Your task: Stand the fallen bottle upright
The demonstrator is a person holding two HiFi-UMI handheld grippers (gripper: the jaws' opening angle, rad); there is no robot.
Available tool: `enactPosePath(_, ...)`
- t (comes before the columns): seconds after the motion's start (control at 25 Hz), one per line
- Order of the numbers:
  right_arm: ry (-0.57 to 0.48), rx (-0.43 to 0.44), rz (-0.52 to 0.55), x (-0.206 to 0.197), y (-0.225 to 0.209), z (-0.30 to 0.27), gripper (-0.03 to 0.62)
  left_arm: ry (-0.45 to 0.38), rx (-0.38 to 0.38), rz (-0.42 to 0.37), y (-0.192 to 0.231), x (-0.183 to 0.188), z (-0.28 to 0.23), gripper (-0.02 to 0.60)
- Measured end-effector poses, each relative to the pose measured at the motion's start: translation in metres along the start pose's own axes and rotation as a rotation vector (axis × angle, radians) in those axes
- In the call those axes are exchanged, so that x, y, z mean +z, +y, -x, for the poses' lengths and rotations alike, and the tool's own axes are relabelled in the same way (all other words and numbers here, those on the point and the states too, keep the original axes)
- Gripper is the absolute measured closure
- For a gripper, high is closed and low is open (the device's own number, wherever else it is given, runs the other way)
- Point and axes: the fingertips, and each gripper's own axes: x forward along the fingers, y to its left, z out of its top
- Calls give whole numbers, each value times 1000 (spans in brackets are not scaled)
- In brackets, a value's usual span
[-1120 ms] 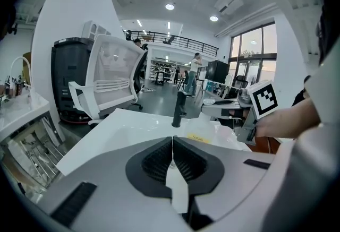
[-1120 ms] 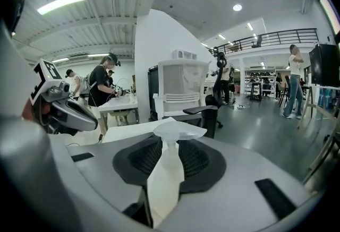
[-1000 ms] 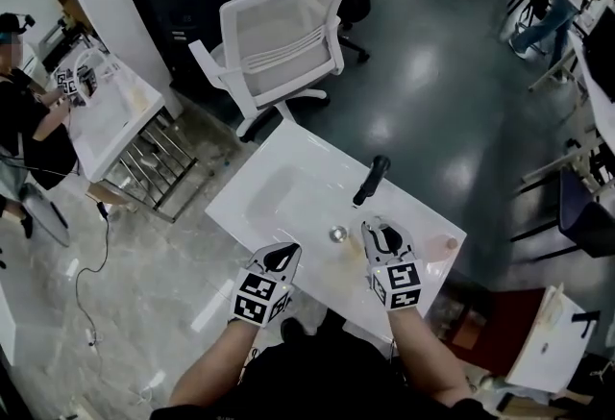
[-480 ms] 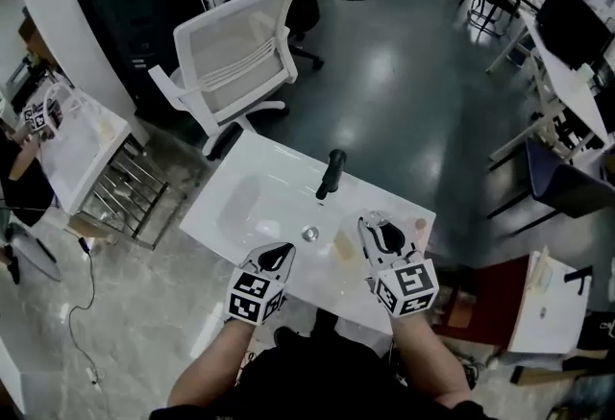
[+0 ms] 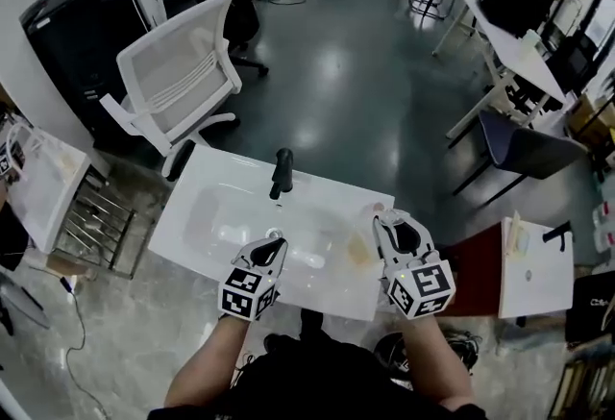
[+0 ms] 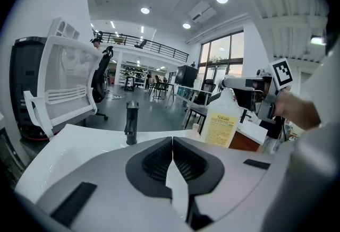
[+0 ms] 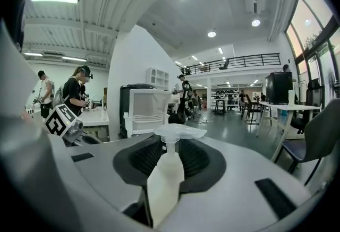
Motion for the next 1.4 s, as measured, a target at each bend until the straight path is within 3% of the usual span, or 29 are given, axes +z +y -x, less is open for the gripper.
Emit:
enactPosePath(0.24, 9, -84, -41, -20, -38, 18, 484, 24, -31, -12, -15, 1, -16, 565)
enactPosePath(0.64, -61, -52, -118, -27, -55, 26, 477, 54, -56, -17, -30, -1, -31, 563)
enactPosePath(0.84, -86, -21, -144, -30, -50, 29, 414, 60, -54, 1, -30, -4, -27, 563)
enactPosePath(0.96, -61, -46, -140, -36, -52, 33, 372, 60, -47, 11, -29, -5, -23, 563)
enactPosePath(1.4, -15, -136, -139, -57, -57, 53, 353, 57, -46, 33, -29, -15, -14, 565)
